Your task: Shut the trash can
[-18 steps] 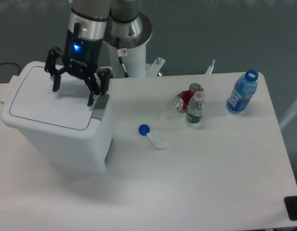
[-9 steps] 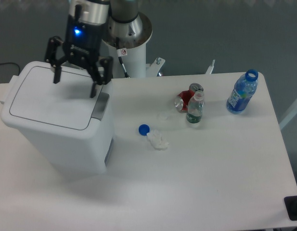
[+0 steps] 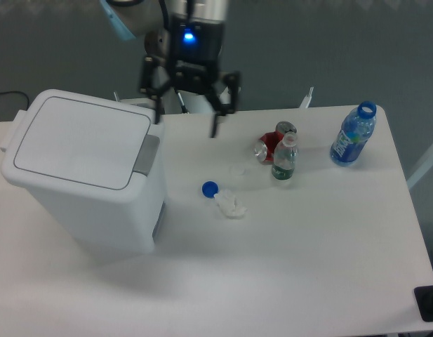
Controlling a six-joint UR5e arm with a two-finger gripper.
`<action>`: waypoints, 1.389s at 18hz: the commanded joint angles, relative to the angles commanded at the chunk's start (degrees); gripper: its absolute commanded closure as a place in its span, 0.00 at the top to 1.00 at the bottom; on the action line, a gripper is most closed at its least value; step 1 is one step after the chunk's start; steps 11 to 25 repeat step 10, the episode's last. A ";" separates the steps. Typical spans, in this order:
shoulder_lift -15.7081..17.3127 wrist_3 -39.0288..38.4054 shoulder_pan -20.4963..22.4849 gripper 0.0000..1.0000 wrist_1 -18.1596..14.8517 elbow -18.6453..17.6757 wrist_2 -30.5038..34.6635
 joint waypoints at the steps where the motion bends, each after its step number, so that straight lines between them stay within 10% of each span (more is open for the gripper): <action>1: -0.52 1.06 0.09 1.00 0.17 0.35 1.84; 9: -3.43 13.63 0.00 1.00 0.17 2.21 16.71; 25: -3.34 13.55 0.00 1.00 0.18 2.02 16.98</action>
